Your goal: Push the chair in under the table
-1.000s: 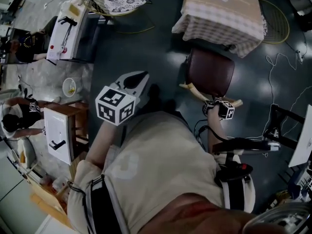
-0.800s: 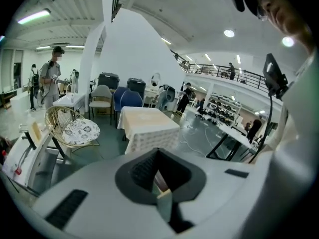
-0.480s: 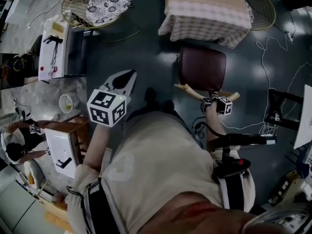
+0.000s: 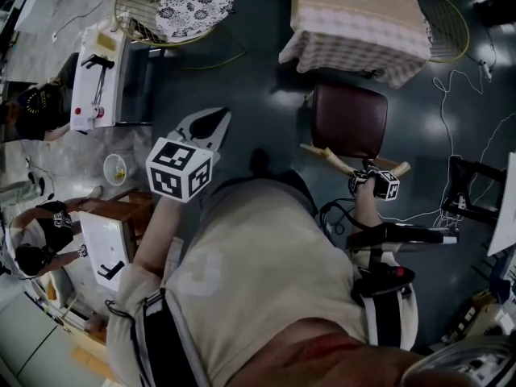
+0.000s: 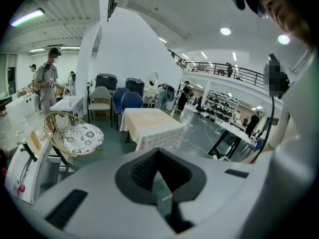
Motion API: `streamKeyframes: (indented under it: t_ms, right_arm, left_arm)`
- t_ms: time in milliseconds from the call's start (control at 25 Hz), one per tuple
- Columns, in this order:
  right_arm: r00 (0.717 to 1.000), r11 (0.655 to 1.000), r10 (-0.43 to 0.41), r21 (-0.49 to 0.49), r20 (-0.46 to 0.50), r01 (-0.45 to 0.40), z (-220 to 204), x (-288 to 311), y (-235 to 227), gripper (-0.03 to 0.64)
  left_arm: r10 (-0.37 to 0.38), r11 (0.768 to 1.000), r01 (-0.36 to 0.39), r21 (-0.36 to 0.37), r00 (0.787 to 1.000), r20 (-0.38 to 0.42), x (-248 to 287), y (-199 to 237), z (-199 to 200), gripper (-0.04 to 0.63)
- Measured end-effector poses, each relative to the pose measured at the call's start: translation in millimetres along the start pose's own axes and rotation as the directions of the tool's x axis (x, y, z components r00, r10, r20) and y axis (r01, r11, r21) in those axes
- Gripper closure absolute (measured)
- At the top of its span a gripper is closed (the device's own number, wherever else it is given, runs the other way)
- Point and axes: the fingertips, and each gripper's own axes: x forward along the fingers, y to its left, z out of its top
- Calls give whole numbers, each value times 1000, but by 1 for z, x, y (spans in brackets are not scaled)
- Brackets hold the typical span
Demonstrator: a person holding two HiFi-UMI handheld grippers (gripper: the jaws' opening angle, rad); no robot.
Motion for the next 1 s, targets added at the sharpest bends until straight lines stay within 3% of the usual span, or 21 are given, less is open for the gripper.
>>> streamKeyframes:
  t_ms: [360, 600, 1000]
  right_arm:
    - [999, 1000, 28, -2, 21, -28, -1, -5, 0, 407]
    - [1000, 1000, -1, 15, 30, 1, -3, -2, -4, 410]
    - [1000, 1000, -8, -1, 1, 8, -9, 4, 12, 414]
  left_arm:
    - [-35, 999, 35, -11, 998, -55, 6, 12, -16, 589]
    - [-86, 988, 77, -135, 995, -57, 25, 7, -14, 589]
    - [-97, 984, 86, -158, 993, -64, 55, -7, -1, 589]
